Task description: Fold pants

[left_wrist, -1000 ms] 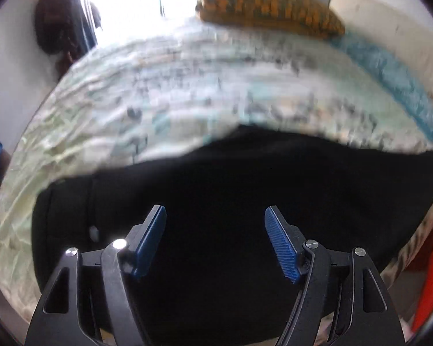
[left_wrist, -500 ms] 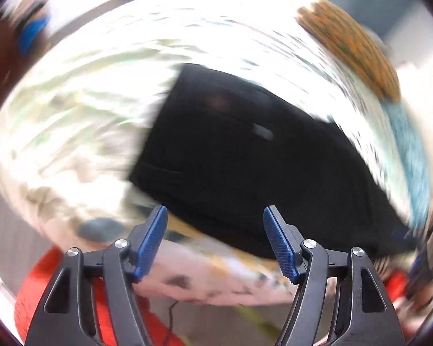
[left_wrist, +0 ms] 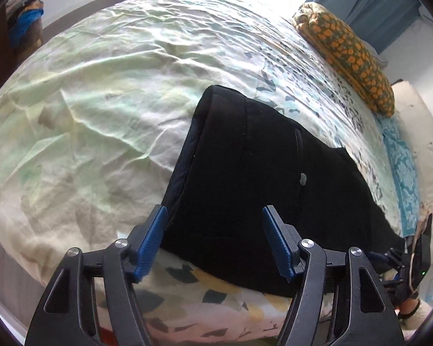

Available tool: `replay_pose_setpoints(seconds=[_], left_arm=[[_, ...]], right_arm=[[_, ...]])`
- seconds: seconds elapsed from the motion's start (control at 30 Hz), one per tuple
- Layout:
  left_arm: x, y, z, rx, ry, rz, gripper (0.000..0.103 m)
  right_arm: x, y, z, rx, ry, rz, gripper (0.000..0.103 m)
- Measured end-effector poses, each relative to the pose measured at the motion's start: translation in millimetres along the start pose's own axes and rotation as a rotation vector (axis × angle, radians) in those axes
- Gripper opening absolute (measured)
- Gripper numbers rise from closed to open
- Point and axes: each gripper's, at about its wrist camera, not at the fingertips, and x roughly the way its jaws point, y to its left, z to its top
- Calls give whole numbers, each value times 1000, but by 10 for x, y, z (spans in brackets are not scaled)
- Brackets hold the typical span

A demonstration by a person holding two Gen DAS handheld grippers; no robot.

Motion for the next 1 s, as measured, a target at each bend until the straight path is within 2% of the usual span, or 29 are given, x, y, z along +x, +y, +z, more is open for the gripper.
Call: replay_pose_setpoints(seconds=[0.03, 0.07, 0.1, 0.13, 0.27, 0.37, 0.43, 0.47, 0.5, 0.53, 0.57, 0.6, 0.63, 0.67, 0.7, 0.77, 0.83, 0.9, 0.93, 1.0], left_arm=[[-4, 3, 13, 8, -17, 24, 32], [-2, 31, 19, 4, -10, 12, 25], [-12, 59, 23, -8, -10, -11, 20], [-36, 71, 21, -10, -12, -27, 10], [-233, 17, -21, 37, -19, -41, 9], [-258, 10, -92, 82, 20, 10, 9], [-156, 33, -128, 96, 71, 65, 10], [-125, 43, -133, 90, 83, 78, 17], [-142, 57, -122, 70, 77, 106, 25], [-208, 70, -101, 46, 54, 157, 36], [-293, 78, -84, 34, 22, 219, 45], [-406, 85, -62, 29, -21, 281, 54], [-566, 79, -49, 23, -83, 319, 65], [-683, 57, -41, 20, -133, 322, 66], [-815, 0, -37, 18, -189, 295, 66], [-962, -194, -45, 22, -265, 195, 69], [-908, -532, -75, 71, -294, 34, 74], [-624, -857, -130, 142, -242, -54, 75], [-395, -997, -166, 179, -187, -64, 75], [23, -1094, -263, 215, -115, -18, 75]], right_arm=[[0, -25, 6, 9, -1, -9, 36], [-19, -59, 0, 23, -13, -23, 13], [-53, -102, -6, 46, -26, -22, 11], [-92, -139, -5, 73, -40, -11, 10], [-234, -116, 10, 28, -61, -42, 9], [-419, -52, 27, 0, -102, -36, 9], [-341, -45, -38, -30, -46, -18, 9], [-230, -50, -83, -38, 5, -15, 9], [-126, -49, -130, -52, 50, -26, 11], [-81, -48, -154, -58, 65, -32, 20], [-87, -59, -162, -49, 63, -34, 35], [-139, -95, -151, -25, 53, -11, 46], [-229, -151, -128, 10, 28, 28, 69], [-332, -210, -96, 41, -3, 45, 82], [-453, -278, -48, 68, -38, 47, 83], [-652, -442, 129, 115, -94, 69, 83], [-737, -699, 409, 210, -121, 112, 83], [-691, -923, 748, 344, -168, 238, 83], [-572, -1037, 927, 429, -171, 324, 83], [-201, -1124, 1221, 583, -150, 512, 83]])
